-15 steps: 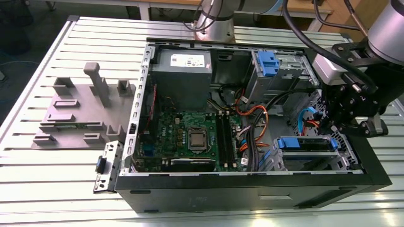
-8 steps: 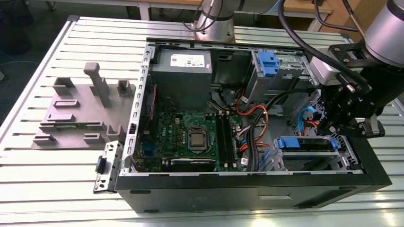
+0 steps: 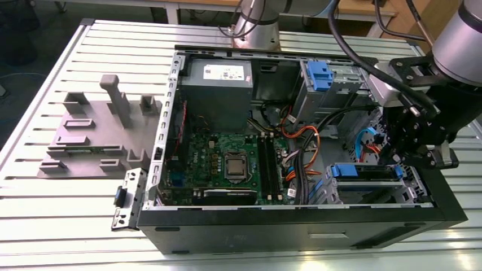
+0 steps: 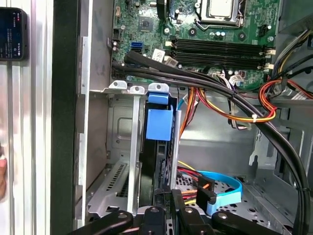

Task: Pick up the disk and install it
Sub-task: 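Insert the first disk wire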

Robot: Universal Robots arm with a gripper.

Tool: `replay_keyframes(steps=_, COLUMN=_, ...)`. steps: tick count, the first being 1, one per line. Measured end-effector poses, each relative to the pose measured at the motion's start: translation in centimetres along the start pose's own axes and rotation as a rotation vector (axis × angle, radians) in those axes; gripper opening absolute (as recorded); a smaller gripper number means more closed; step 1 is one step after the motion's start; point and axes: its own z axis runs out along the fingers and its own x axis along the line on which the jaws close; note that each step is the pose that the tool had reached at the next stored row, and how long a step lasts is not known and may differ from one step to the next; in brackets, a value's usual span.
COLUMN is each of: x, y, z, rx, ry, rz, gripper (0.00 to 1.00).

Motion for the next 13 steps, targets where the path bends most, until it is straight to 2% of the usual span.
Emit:
replay_keyframes(steps=2, x=-0.01, y=0.24, z=0.05, rx=0.0058, ry=0.0006, rz=0.003, gripper=0.17)
replay_keyframes(steps=8, x=-0.02, y=0.41, z=0.31, rx=0.0149, ry=0.0052, rz=0.039, gripper=0.17)
replay_keyframes(steps=13, x=-0.02, y=0.64, z=0.37, rx=0.0228, ry=0.0057, rz=0.042, gripper=0.17)
